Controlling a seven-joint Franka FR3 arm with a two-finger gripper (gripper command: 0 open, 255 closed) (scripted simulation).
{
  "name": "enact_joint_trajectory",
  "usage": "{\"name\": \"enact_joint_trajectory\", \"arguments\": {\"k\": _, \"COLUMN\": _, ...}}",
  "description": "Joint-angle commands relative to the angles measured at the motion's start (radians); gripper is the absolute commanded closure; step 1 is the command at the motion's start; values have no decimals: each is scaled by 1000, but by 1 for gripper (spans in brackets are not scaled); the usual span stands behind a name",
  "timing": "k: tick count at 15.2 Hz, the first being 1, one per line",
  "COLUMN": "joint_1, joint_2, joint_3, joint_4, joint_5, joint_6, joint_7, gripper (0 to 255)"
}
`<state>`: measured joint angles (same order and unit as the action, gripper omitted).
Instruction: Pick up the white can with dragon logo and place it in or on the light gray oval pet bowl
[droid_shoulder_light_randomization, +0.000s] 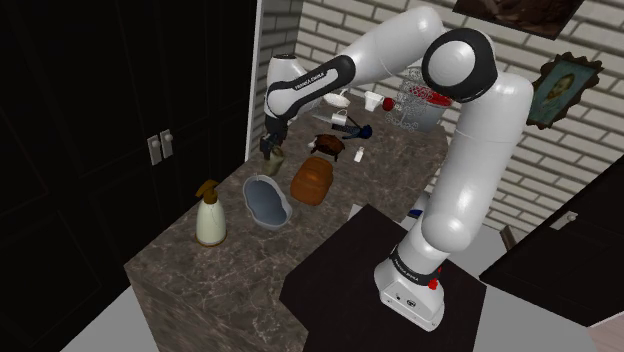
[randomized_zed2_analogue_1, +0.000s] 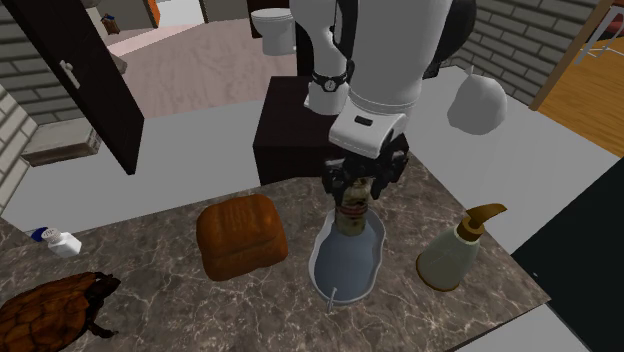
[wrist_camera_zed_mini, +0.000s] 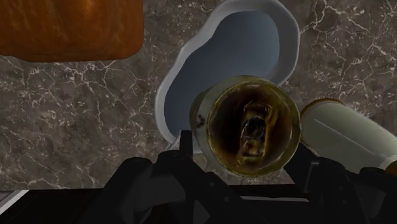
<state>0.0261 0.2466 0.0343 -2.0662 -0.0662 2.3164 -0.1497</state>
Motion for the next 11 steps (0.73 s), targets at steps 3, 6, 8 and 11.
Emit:
{"name": "enact_joint_trajectory", "arguments": {"k": 3, "joint_1": 4, "joint_2": 55, "joint_3": 0, "joint_4": 34, "joint_5": -4, "joint_6": 22, "joint_7": 9, "gripper": 255}}
{"name": "enact_joint_trajectory", "arguments": {"k": 6, "joint_1": 5, "joint_2": 82, "joint_3": -1, "joint_4": 26, "joint_5": -7, "joint_6": 55, "joint_7": 12, "gripper": 255}}
{"name": "enact_joint_trajectory", "arguments": {"k": 8, "joint_1": 6, "joint_2": 100, "joint_3": -2, "joint_4": 22, "joint_5": -9, "joint_6": 77, "joint_7": 14, "gripper": 255}}
{"name": "enact_joint_trajectory", "arguments": {"k": 11, "joint_1": 6, "joint_2": 128, "joint_3": -3, "joint_4": 18, "joint_5": -13, "joint_6": 110, "joint_7": 17, "gripper": 255}}
